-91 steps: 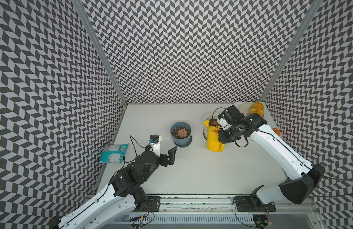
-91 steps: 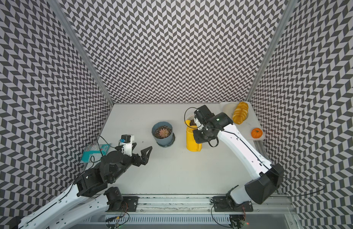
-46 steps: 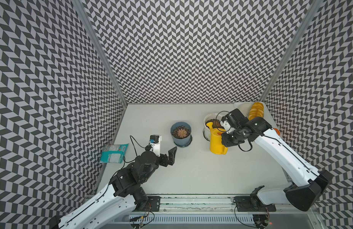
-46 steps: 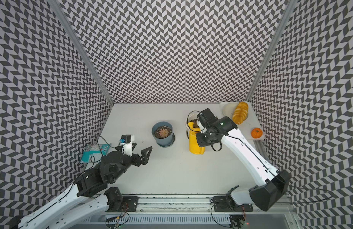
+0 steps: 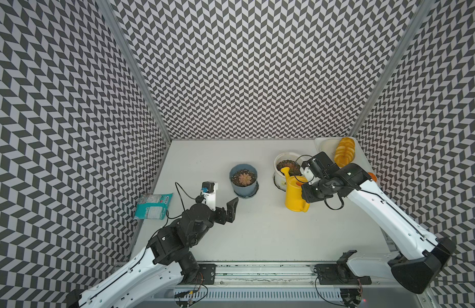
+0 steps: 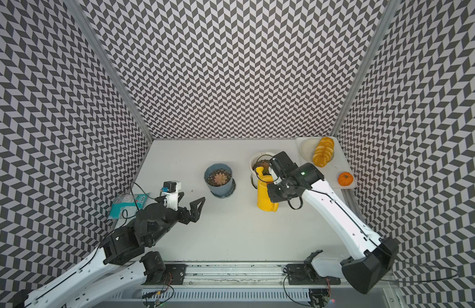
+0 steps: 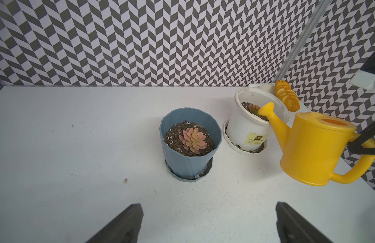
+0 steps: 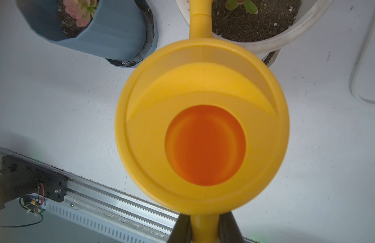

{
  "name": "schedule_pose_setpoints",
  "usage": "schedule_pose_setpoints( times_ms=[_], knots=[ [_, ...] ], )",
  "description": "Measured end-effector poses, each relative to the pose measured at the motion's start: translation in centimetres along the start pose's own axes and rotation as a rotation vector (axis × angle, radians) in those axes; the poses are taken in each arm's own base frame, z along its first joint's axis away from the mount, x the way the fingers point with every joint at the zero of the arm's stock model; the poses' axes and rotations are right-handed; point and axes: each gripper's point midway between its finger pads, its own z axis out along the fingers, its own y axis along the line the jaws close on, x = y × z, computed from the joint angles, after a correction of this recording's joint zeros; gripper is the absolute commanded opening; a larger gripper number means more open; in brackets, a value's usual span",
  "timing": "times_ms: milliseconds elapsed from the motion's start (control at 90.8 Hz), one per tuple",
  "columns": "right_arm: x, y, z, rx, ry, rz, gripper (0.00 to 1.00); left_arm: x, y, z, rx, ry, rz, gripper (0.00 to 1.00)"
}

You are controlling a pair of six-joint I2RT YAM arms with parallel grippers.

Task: Water the succulent around the soil edge
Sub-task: Water the soil of the potted plant with water.

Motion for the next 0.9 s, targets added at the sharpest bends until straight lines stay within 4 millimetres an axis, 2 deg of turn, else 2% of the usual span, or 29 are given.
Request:
schedule_pose_setpoints(
  times_ms=[485, 903],
  knots=[
    [1.5, -2.4, -0.7, 0.098, -0.041, 0.061, 0.00, 0.0, 0.0, 0.0, 0.000, 0.000, 0.000, 1.00],
    [1.6, -4.3, -1.3, 0.180, -0.080, 0.097, 0.00, 0.0, -0.1, 0.0, 0.003, 0.001, 0.001, 1.00]
  ],
)
